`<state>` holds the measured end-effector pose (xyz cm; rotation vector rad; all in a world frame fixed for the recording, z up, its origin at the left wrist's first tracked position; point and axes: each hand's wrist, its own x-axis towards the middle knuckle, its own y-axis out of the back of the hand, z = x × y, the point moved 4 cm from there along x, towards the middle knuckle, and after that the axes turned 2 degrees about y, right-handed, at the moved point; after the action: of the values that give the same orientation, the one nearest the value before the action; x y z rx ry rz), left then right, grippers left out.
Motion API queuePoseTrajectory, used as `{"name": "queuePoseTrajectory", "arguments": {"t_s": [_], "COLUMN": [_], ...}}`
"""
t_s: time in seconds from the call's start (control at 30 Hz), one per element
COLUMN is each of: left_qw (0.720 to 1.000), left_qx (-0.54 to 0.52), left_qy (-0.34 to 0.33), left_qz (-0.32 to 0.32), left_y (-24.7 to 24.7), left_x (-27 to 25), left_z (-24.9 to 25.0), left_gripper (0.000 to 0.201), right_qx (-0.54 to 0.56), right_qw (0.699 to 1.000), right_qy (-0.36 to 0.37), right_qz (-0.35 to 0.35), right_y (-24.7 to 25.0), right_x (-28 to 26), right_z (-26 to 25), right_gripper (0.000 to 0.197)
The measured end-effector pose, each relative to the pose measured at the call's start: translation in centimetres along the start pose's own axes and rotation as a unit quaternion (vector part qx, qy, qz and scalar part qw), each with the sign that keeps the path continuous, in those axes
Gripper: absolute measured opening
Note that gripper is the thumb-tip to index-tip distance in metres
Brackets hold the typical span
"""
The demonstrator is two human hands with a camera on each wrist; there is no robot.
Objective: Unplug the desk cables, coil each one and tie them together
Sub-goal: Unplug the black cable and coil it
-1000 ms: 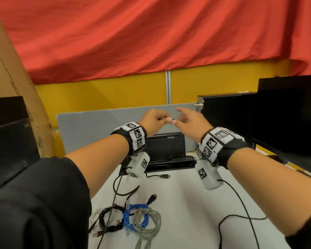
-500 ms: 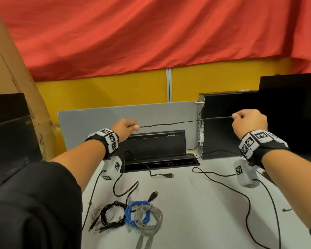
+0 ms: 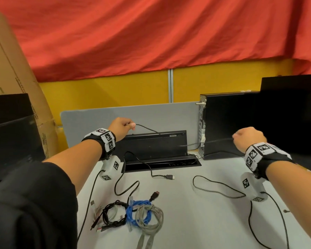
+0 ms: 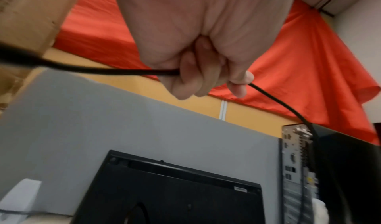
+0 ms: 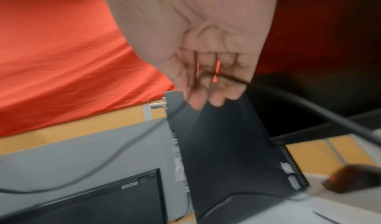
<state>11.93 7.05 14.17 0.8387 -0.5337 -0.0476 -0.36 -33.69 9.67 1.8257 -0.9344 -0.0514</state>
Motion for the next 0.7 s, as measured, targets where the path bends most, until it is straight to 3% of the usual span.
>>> {"name": "queuePoseTrajectory", "arguments": {"t_s": [0.1, 0.17, 0.23, 0.3, 0.33, 0.4, 0.53, 0.6, 0.7], "left_qw": [0.999, 0.997, 0.992, 0.988, 0.987, 0.984, 0.967, 0.94, 0.879], "left_qx": [-0.021, -0.052, -0.08, -0.095, -0.099, -0.095, -0.095, -0.156, -0.286], "left_qy": [-0.019, -0.033, -0.051, -0.073, -0.078, -0.068, -0.01, 0.009, 0.033], "left_qz": [-0.022, -0.05, -0.079, -0.095, -0.102, -0.133, -0.237, -0.303, -0.38], "left_y": [-1.6, -3.4, -5.0, -6.0, -6.1, -6.1, -5.9, -6.5, -7.6], "left_x": [-0.5, -0.8, -1.1, -1.4, -1.6, -1.9, -3.9, -5.6, -8.2], "left_z": [2.6, 4.6, 6.6, 8.0, 8.3, 8.1, 6.8, 7.3, 8.7], "left_gripper": [0.026, 0.026, 0.025, 0.025, 0.025, 0.027, 0.029, 0.029, 0.03], "right_qx": [-0.006, 0.095, 0.186, 0.29, 0.321, 0.303, 0.229, 0.211, 0.191], "right_qw": [0.992, 0.97, 0.932, 0.89, 0.882, 0.904, 0.945, 0.952, 0.963], "right_qy": [0.117, 0.21, 0.274, 0.264, 0.247, 0.248, 0.224, 0.216, 0.187], "right_qz": [-0.054, -0.077, -0.147, -0.233, -0.243, -0.171, -0.062, -0.046, -0.029], "right_y": [-0.4, -0.3, -0.4, -1.0, -1.1, -0.4, 0.5, -0.1, -1.4], "right_x": [-2.3, -4.8, -7.3, -8.9, -9.1, -8.1, -5.6, -5.3, -5.6], "right_z": [-4.5, -8.3, -11.9, -14.1, -14.4, -13.7, -9.5, -8.2, -6.8], "right_gripper": [0.031, 0.043, 0.053, 0.046, 0.036, 0.021, 0.02, 0.02, 0.023]}}
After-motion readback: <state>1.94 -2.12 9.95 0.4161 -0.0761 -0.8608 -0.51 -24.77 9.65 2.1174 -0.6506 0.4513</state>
